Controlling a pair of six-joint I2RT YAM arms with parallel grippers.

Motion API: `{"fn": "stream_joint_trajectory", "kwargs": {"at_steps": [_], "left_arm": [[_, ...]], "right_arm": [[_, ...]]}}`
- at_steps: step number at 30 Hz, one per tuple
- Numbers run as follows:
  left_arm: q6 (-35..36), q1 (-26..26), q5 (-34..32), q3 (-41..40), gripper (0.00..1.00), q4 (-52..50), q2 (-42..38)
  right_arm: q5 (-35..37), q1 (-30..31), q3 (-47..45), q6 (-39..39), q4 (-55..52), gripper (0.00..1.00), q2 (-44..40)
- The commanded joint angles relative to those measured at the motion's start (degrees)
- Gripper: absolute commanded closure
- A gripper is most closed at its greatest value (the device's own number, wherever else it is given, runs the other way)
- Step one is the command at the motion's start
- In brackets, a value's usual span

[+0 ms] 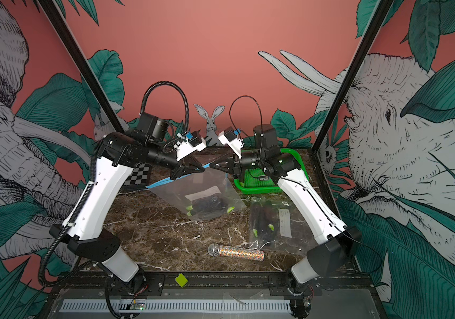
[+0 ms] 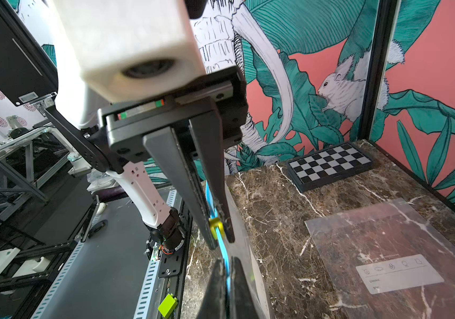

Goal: Place the eggplant in a zip-top bag and seal the zipper
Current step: Zip the zipper on the zipper food storage bag.

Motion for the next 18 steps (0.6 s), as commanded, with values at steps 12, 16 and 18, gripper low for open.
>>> {"fn": "stream_joint_trajectory", "kwargs": {"at_steps": [12, 16, 18], "left_arm": [[1.4, 1.5, -2.6, -1.0, 0.93, -4.5, -4.2], [1.3, 2.2, -2.6, -1.8, 0.93, -4.2, -5.1], [1.3, 2.7, -2.6, -2.0, 0.93, -4.1, -5.4]], "right_arm": [[0.0, -7.8, -2.3, -1.0, 0.0, 1.00, -5.5], [0.0, -9.5, -3.0, -1.5, -0.9, 1.00, -6.6], [0.0, -10.5, -3.6, -1.6, -0.9, 1.00, -7.4]]}}
